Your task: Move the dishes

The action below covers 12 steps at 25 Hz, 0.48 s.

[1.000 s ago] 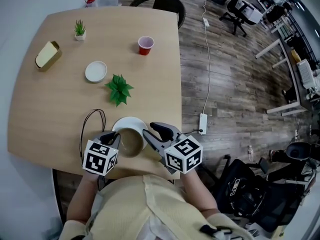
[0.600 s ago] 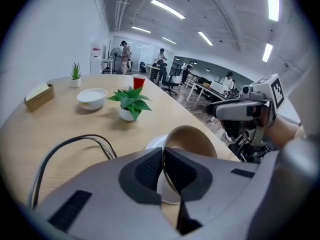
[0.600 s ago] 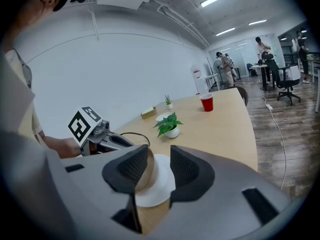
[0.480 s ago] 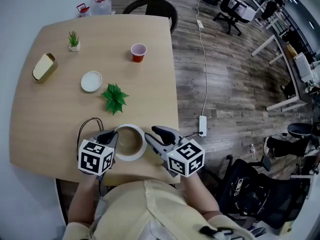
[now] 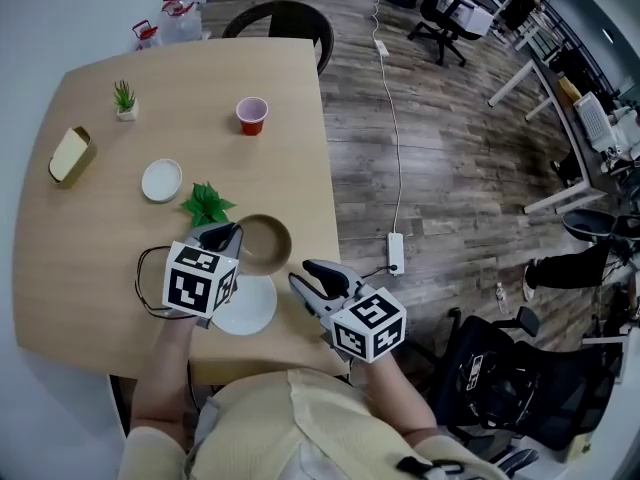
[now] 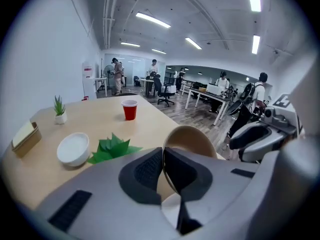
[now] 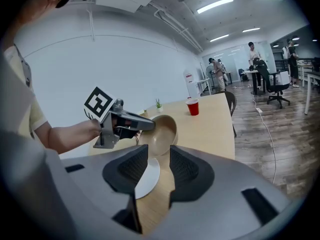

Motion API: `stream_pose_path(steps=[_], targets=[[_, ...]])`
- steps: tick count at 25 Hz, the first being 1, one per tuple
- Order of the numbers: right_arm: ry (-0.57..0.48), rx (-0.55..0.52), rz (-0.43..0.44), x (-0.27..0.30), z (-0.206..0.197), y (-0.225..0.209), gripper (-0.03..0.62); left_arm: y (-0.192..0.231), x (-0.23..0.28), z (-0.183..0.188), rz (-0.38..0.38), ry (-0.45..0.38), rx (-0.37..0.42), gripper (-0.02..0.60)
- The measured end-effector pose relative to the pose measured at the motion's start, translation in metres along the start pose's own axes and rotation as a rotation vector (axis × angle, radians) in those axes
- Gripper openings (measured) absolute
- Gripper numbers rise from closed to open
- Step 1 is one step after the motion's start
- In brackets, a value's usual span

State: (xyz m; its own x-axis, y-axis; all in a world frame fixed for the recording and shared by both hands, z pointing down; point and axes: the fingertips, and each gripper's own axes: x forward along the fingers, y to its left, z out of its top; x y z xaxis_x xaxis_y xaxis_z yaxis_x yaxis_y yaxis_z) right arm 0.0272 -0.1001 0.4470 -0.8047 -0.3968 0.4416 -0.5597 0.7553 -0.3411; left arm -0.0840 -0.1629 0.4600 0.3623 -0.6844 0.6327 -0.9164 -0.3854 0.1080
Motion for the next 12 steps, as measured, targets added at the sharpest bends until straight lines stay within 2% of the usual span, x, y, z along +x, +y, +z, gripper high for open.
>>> stream_pose_path(steps=[6,12], targets=[[0.014,0.013,-0.005,-0.002,-0.006,-0.013,0.146,-0.004,0.032,0.047,0.003,-0.032,0.072,0.028],[0.038,0.032,-0.001,-0.003,-0.014,-0.028,0.146,0.003,0.066,0.076,0.013,-0.027,0.077,0.027]])
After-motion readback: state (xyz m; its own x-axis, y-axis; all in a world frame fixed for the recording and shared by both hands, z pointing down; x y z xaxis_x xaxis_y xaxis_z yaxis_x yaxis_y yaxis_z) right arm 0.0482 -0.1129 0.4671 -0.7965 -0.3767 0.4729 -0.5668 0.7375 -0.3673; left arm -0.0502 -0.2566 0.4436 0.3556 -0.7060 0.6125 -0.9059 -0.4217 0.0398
